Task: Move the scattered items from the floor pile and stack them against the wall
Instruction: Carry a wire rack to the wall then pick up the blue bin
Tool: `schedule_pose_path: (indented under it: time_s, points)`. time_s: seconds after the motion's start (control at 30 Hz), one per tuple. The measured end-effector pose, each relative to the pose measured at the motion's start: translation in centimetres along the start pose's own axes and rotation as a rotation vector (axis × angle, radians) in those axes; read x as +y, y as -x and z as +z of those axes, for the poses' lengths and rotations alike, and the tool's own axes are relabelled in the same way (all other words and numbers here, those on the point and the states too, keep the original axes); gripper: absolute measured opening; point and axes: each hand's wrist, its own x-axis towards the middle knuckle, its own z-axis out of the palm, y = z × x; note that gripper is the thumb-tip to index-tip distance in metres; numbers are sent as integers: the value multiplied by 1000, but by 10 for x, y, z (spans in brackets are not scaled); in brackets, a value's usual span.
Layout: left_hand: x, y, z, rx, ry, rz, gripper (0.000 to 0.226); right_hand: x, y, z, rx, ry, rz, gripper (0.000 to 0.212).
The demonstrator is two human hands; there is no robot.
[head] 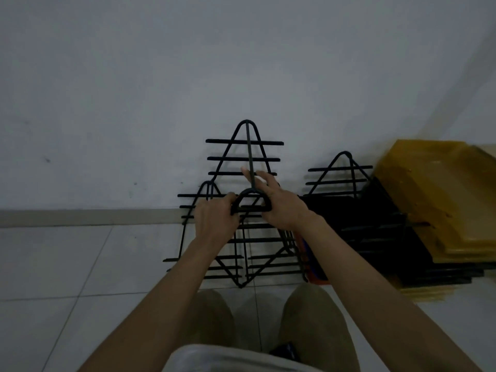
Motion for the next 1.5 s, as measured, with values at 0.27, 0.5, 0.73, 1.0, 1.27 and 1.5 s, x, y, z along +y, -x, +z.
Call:
schedule_pose_path:
  time_s: [0.27, 0.5, 0.73, 1.0, 1.27, 1.5]
  points:
    - [-12, -17, 26, -18, -79, 128, 12, 23, -12, 10, 6, -91, 34, 101]
    - [-10, -27, 32, -49, -123, 219, 15, 35, -12, 13, -19, -172, 122, 98]
    - [-9, -28, 23, -176, -169, 213, 21, 38, -16, 15, -132, -97, 267, 49]
    - [-7, -30, 25, -192, -209, 187, 21, 30, -9, 9, -33, -16, 286, 35]
    - [-13, -27, 25, -166, -151, 234, 39, 30, -4, 21, 110, 111, 337, 36]
    - [-14, -18, 25, -182, -227, 215, 34, 24, 7, 21, 102, 274, 342, 73]
